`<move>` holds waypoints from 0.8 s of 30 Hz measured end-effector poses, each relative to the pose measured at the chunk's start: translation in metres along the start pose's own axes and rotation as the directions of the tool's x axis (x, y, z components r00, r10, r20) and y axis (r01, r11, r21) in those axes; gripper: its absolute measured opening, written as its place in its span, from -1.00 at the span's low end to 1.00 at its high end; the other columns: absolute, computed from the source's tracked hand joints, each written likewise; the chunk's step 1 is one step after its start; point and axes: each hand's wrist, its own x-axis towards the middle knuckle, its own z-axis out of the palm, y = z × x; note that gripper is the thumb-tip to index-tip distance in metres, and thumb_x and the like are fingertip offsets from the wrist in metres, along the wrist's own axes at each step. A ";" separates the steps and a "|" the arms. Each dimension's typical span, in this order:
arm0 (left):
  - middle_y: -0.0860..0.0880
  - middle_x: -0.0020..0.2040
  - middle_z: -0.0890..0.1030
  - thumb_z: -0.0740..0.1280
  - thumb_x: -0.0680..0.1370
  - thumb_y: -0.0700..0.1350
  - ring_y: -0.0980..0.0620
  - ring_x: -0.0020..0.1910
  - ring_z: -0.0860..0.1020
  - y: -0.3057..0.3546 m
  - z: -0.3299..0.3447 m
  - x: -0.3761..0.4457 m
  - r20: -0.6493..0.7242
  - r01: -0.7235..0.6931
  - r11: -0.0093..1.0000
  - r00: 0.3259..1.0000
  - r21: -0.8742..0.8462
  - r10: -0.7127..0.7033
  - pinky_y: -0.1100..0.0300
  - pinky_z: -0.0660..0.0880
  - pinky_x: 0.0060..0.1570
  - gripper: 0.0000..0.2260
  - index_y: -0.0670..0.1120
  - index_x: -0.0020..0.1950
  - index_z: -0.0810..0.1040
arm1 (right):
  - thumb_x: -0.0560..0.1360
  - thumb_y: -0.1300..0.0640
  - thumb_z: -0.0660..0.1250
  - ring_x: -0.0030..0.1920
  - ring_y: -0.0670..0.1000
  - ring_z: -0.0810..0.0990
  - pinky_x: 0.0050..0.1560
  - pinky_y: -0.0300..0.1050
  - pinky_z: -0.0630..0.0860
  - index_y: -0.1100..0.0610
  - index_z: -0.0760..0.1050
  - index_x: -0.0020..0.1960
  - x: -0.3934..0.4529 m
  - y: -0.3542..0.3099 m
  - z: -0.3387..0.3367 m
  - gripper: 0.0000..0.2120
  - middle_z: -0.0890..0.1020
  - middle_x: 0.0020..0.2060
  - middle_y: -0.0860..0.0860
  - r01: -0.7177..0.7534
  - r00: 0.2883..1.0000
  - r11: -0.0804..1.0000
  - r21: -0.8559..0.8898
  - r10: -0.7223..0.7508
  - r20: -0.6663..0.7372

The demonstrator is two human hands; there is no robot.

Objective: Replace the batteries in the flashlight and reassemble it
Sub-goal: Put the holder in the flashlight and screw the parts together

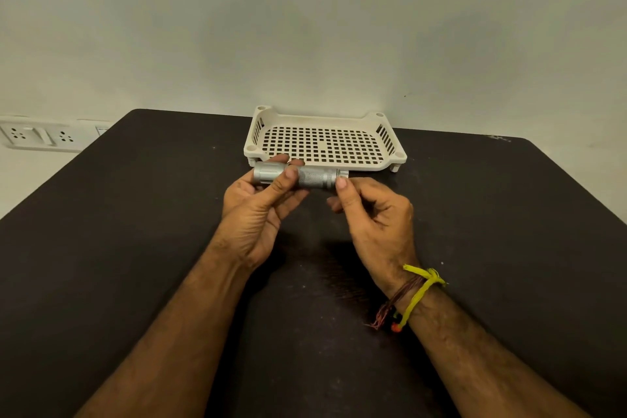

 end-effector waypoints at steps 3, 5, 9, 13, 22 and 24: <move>-0.09 -0.02 0.74 0.45 0.37 -0.21 0.00 -0.01 0.71 -0.002 0.001 0.000 0.015 0.014 1.000 1.000 -0.005 -0.014 0.19 0.64 -0.13 -0.66 -0.16 0.14 0.56 | 0.56 0.08 0.38 -0.26 0.04 0.71 -0.15 0.16 0.64 0.24 0.59 -0.26 0.001 0.001 -0.001 -0.70 0.70 -0.32 0.03 -0.038 0.999 0.997 0.067 0.040 -0.018; -0.08 -0.02 0.74 0.45 0.37 -0.22 0.00 -0.01 0.71 -0.002 0.001 0.000 0.019 0.026 1.000 0.999 -0.005 -0.026 0.19 0.64 -0.13 -0.66 -0.16 0.14 0.56 | 0.53 0.07 0.40 -0.27 0.03 0.73 -0.18 0.12 0.68 0.21 0.48 -0.24 0.001 0.002 -0.002 -0.73 0.67 -0.31 0.15 -0.059 0.998 0.991 0.119 0.061 -0.015; -0.08 -0.01 0.73 0.44 0.38 -0.22 0.00 0.00 0.71 0.000 0.001 -0.001 0.006 0.030 1.000 1.000 -0.001 -0.030 0.19 0.64 -0.11 -0.65 -0.15 0.16 0.56 | 0.55 0.16 0.39 -0.23 0.05 0.74 -0.16 -0.02 0.69 0.07 0.43 0.07 0.003 0.004 -0.003 -0.83 0.71 -0.17 0.12 -0.062 0.996 0.976 0.209 0.045 0.083; -0.06 -0.01 0.73 0.43 0.39 -0.24 0.00 0.04 0.70 0.000 0.001 -0.001 0.013 0.011 1.000 1.000 0.015 -0.011 0.16 0.63 -0.08 -0.64 -0.15 0.17 0.54 | 0.58 0.14 0.36 -0.27 0.05 0.73 -0.20 -0.05 0.67 0.13 0.54 0.07 0.004 0.008 -0.003 -0.90 0.72 -0.20 0.08 -0.070 0.992 0.983 0.170 0.050 0.117; -0.13 0.05 0.72 0.47 0.36 -0.26 -0.08 0.13 0.67 -0.005 -0.004 0.002 0.017 0.004 0.995 1.000 0.100 -0.005 0.11 0.63 -0.02 -0.60 -0.20 0.19 0.54 | 0.56 -0.10 0.36 -0.40 0.16 0.69 -0.38 -0.07 0.62 0.09 0.62 0.02 0.005 0.012 -0.003 -0.74 0.70 -0.33 0.17 -0.308 0.951 0.925 0.223 0.289 0.111; -0.15 0.07 0.71 0.48 0.36 -0.25 -0.10 0.14 0.66 -0.006 -0.003 0.002 0.006 0.003 0.993 1.000 0.115 -0.004 0.11 0.63 -0.02 -0.56 -0.23 0.23 0.52 | 0.57 -0.01 0.39 -0.36 0.20 0.71 -0.37 -0.06 0.63 0.08 0.56 0.04 0.006 0.010 -0.003 -0.83 0.71 -0.29 0.18 -0.291 0.957 0.917 0.274 0.271 0.107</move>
